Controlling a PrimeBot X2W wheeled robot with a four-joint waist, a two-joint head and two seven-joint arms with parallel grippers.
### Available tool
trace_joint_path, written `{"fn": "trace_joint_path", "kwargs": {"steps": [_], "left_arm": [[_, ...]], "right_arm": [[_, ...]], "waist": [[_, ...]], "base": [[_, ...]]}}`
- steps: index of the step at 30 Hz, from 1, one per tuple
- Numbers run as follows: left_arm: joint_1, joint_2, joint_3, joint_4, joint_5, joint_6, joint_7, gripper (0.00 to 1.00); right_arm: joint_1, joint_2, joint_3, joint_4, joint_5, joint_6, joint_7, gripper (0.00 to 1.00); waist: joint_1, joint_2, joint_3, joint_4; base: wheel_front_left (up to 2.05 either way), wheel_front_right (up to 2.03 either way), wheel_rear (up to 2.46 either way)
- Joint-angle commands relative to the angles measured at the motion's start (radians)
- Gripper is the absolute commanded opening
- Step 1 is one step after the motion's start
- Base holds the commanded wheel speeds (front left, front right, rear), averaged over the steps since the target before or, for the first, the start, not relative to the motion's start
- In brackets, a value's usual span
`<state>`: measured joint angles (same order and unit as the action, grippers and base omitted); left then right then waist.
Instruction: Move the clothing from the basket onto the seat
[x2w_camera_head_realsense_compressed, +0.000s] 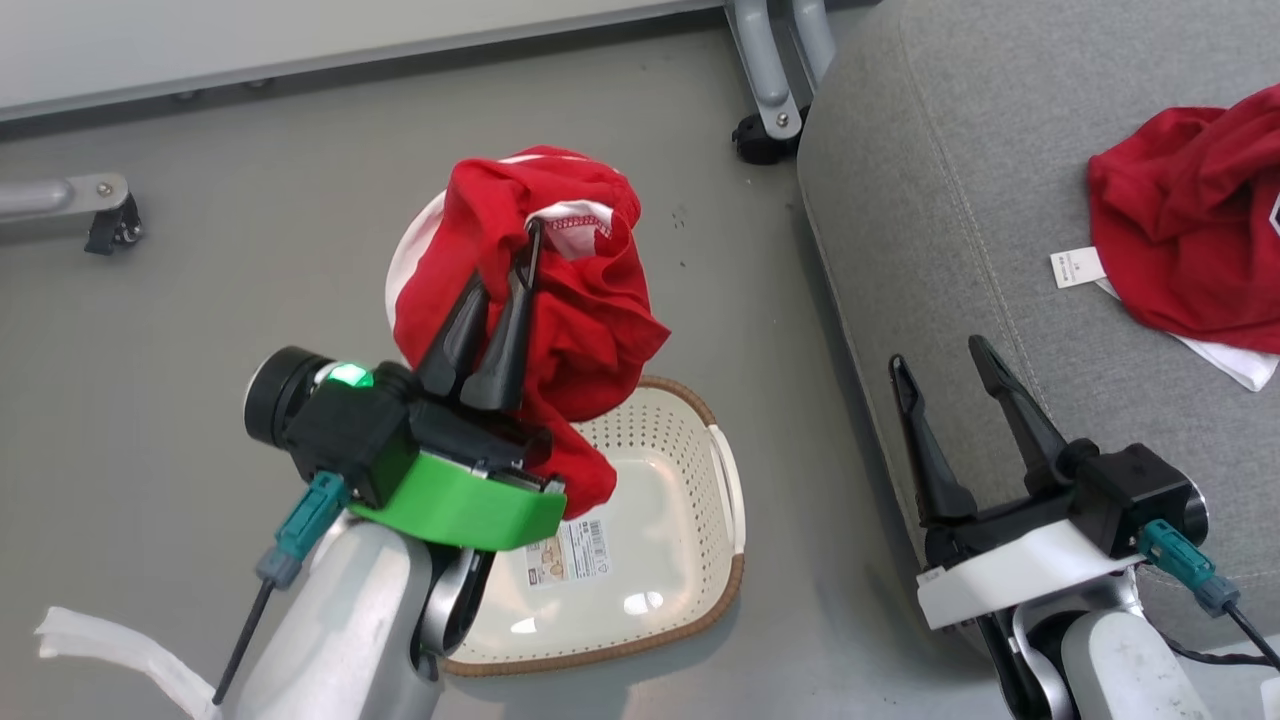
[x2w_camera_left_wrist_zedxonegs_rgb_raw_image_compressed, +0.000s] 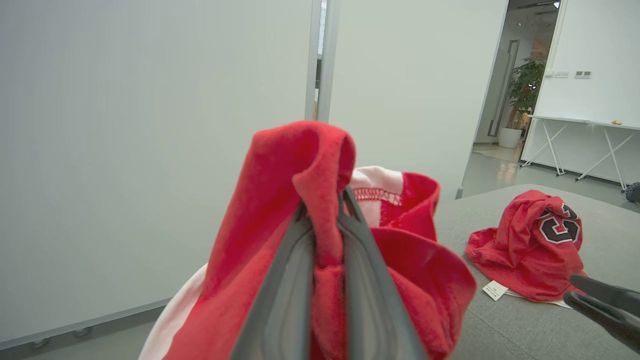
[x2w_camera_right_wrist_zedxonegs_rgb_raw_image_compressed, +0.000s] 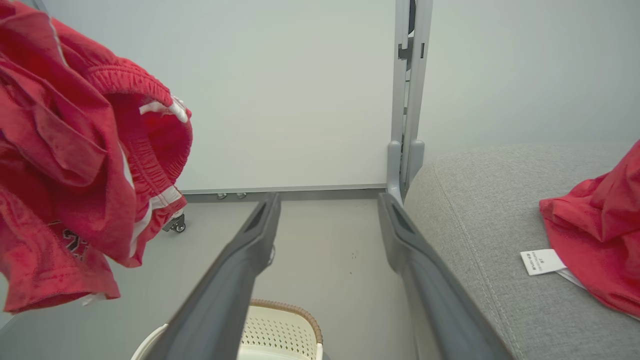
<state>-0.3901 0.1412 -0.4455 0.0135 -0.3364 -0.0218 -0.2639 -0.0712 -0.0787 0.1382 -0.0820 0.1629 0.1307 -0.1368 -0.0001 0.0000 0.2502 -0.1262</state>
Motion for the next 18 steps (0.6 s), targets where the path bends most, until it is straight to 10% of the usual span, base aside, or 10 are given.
{"fn": "trace_joint_path", "kwargs": {"steps": [1, 18], "left_arm": [[0.035, 0.002, 0.008, -0.014, 0.009, -0.001, 0.000, 0.00], [0.219, 0.013, 0.011, -0.054, -0.012, 0.002, -0.001, 0.00]], "right_arm": [[0.022, -0.003, 0.003, -0.009, -0.009, 0.000, 0.009, 1.00], [0.150, 0.007, 0.029, -0.058, -0.015, 0.000, 0.079, 1.00]], "waist": [[0.0001, 0.0000, -0.052, 0.011], [0.0001, 0.0000, -0.181, 0.016]], "base": [[0.00, 0.00, 0.00], [0.00, 0.00, 0.00]]}}
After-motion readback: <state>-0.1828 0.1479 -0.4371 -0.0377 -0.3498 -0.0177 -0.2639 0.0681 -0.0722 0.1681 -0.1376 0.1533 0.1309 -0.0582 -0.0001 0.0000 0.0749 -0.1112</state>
